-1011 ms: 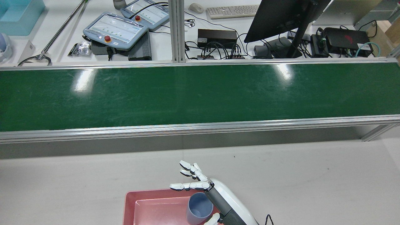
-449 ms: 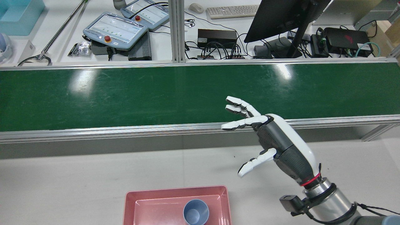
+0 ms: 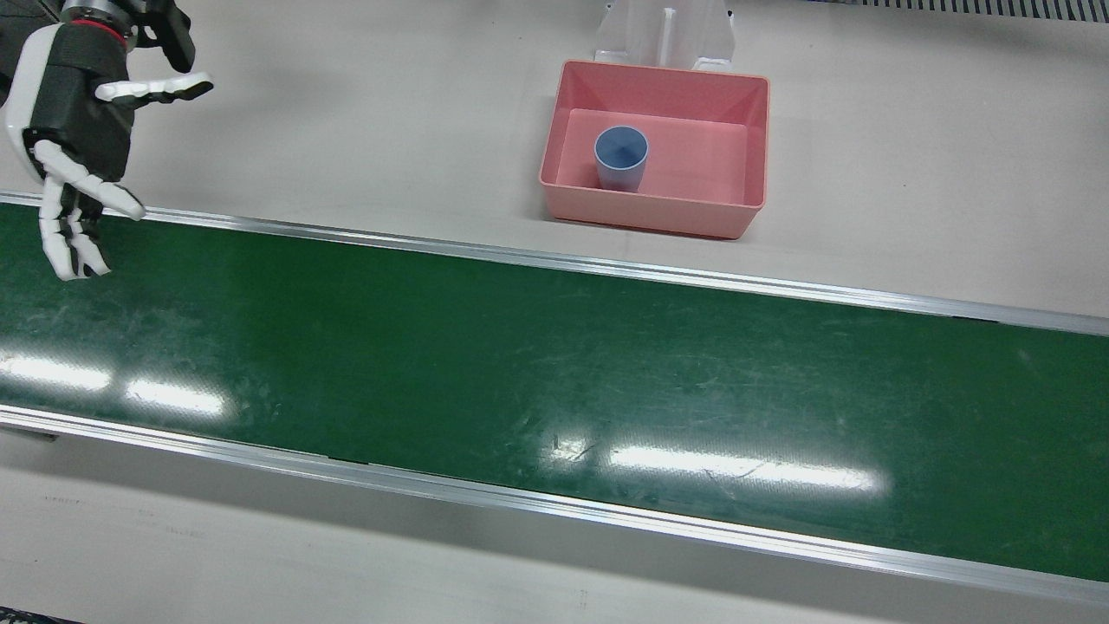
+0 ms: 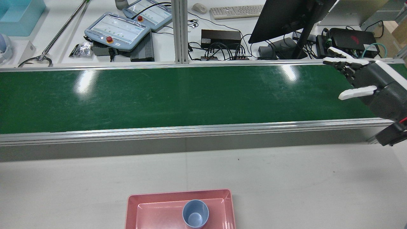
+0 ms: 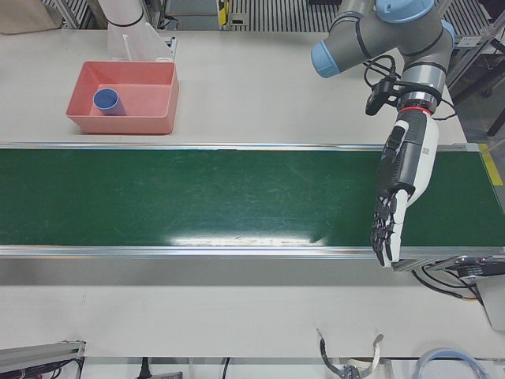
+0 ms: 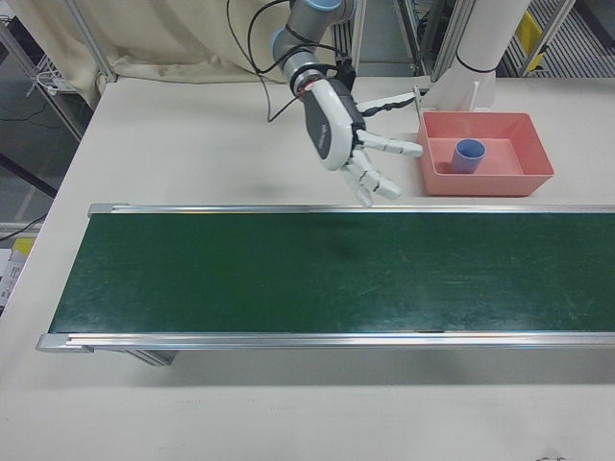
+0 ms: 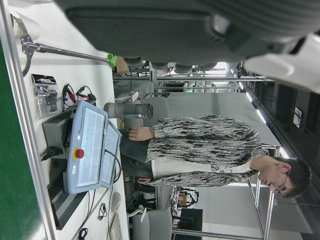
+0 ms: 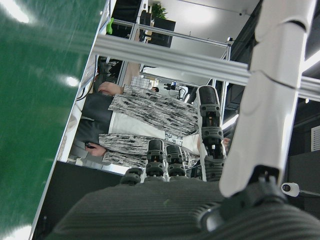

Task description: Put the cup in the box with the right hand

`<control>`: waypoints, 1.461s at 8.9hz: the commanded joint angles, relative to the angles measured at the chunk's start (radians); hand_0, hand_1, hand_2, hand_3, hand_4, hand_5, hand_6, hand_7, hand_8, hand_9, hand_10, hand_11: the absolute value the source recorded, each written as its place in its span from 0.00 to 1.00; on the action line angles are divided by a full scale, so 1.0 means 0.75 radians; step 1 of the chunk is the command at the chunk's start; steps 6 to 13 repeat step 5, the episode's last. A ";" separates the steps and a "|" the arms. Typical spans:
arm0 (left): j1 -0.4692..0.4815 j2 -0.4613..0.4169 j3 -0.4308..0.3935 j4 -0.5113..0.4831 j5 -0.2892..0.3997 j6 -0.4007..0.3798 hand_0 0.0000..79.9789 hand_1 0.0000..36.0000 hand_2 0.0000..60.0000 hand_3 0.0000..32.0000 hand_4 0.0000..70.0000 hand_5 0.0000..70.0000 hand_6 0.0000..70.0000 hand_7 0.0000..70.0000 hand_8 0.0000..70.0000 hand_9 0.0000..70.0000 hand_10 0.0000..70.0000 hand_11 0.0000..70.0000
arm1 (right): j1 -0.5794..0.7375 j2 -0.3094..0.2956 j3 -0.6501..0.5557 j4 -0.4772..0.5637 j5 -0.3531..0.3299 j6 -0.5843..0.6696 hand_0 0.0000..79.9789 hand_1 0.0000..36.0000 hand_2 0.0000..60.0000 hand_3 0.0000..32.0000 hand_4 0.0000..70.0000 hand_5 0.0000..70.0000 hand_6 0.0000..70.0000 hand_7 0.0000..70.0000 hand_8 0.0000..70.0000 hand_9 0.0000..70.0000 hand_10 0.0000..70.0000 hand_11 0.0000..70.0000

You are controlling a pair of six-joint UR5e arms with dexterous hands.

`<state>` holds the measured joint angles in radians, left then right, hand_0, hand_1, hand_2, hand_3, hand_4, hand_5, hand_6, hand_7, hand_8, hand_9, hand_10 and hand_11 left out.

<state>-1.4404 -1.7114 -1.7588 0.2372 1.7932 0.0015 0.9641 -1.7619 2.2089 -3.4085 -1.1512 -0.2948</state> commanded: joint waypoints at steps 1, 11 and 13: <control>0.000 0.001 -0.001 0.001 0.000 0.000 0.00 0.00 0.00 0.00 0.00 0.00 0.00 0.00 0.00 0.00 0.00 0.00 | 0.348 -0.080 -0.430 0.455 -0.246 0.221 0.68 0.40 0.04 0.00 0.25 0.10 0.08 0.21 0.17 0.28 0.09 0.15; 0.000 0.001 -0.003 0.001 0.000 0.000 0.00 0.00 0.00 0.00 0.00 0.00 0.00 0.00 0.00 0.00 0.00 0.00 | 0.808 -0.156 -0.493 0.471 -0.487 0.142 0.70 0.44 0.05 0.00 0.36 0.10 0.09 0.27 0.17 0.30 0.08 0.14; 0.000 0.001 -0.003 0.001 0.000 0.000 0.00 0.00 0.00 0.00 0.00 0.00 0.00 0.00 0.00 0.00 0.00 0.00 | 0.808 -0.156 -0.493 0.471 -0.487 0.142 0.70 0.44 0.05 0.00 0.36 0.10 0.09 0.27 0.17 0.30 0.08 0.14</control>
